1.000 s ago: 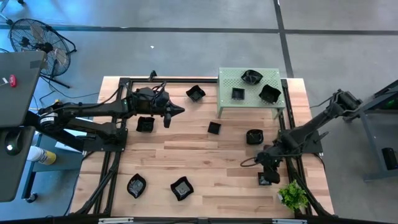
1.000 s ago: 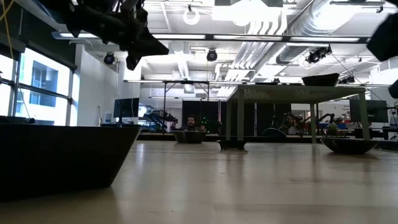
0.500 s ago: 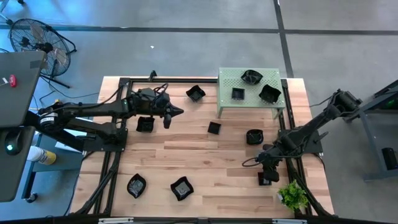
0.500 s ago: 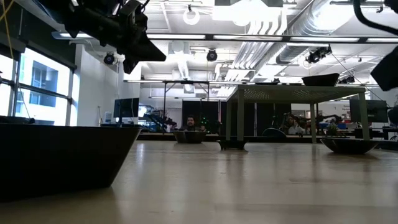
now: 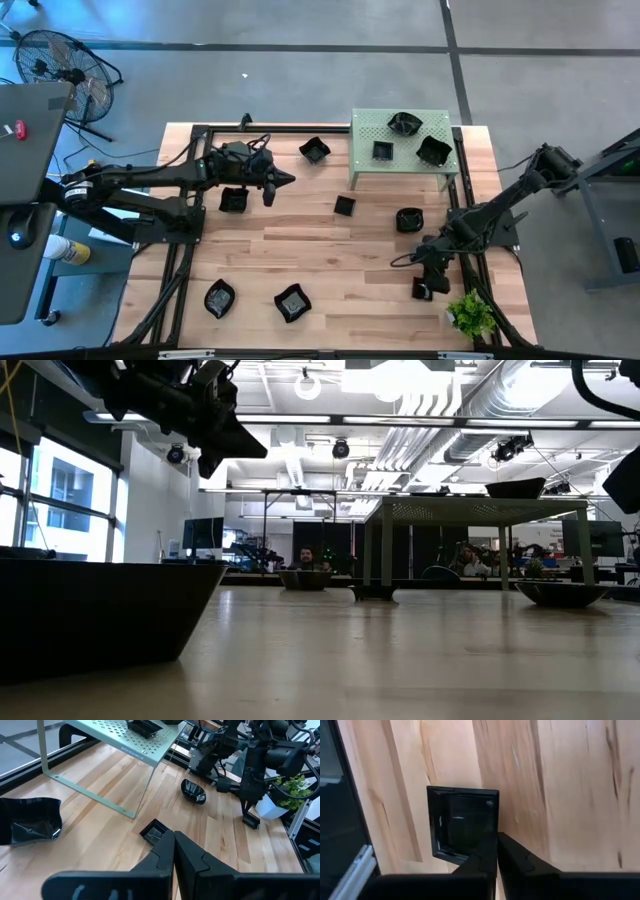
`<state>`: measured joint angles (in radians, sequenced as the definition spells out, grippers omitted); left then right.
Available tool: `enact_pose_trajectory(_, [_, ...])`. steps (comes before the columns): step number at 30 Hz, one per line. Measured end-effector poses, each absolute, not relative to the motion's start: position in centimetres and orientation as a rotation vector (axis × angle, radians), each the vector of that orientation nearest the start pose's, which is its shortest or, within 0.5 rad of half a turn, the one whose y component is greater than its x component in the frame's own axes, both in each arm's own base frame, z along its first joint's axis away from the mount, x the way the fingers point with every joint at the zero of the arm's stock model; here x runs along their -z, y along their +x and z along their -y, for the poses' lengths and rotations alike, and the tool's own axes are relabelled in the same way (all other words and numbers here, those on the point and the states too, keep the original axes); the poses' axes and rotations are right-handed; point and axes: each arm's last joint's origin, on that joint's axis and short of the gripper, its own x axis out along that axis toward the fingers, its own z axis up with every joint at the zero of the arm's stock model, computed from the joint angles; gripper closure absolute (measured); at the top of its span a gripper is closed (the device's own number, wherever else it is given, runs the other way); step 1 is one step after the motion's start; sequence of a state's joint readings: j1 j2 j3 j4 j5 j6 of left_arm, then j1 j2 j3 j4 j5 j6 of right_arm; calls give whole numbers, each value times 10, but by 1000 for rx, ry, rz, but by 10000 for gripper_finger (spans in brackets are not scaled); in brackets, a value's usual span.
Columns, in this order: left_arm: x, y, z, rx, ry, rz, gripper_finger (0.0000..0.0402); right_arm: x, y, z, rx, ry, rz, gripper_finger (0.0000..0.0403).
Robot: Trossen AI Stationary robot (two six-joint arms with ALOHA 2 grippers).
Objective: Pick & Place Mini shaped plates
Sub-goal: Stack the black square plate on top of the black square plate on the shelf
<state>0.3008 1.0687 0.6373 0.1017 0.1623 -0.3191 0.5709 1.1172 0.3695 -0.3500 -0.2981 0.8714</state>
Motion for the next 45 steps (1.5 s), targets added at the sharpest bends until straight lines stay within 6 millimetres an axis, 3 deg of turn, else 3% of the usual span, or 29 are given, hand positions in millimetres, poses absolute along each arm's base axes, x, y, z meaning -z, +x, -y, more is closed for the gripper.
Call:
enact_pose_trajectory(6, [-256, 223, -64, -188, -392, -297, 401, -135, 140, -100, -202, 663, -1348, 401])
enact_pose_trajectory(11, [-256, 223, -64, -187, -392, -296, 401, -150, 152, -106, -185, 754, -1267, 401])
enact_pose_trajectory(17, [-256, 223, -64, -187, -394, -294, 401, -194, 178, -112, -138, 805, -1058, 401])
enact_pose_trajectory(22, [-257, 223, -64, -186, -398, -282, 401, -245, 204, -98, 3, 851, -858, 402])
enact_pose_trajectory(28, [-260, 224, -64, -181, -409, -254, 401, -312, 223, -50, 300, 891, -640, 399])
enact_pose_trajectory(33, [-263, 225, -65, -177, -402, -226, 401, -352, 212, 11, 624, 974, -561, 401])
enact_pose_trajectory(37, [-262, 225, -65, -177, -403, -227, 401, -359, 192, 57, 857, 1035, -572, 402])
enact_pose_trajectory(45, [-262, 225, -65, -202, -399, -225, 401, -330, 180, 123, 931, 1192, -504, 402])
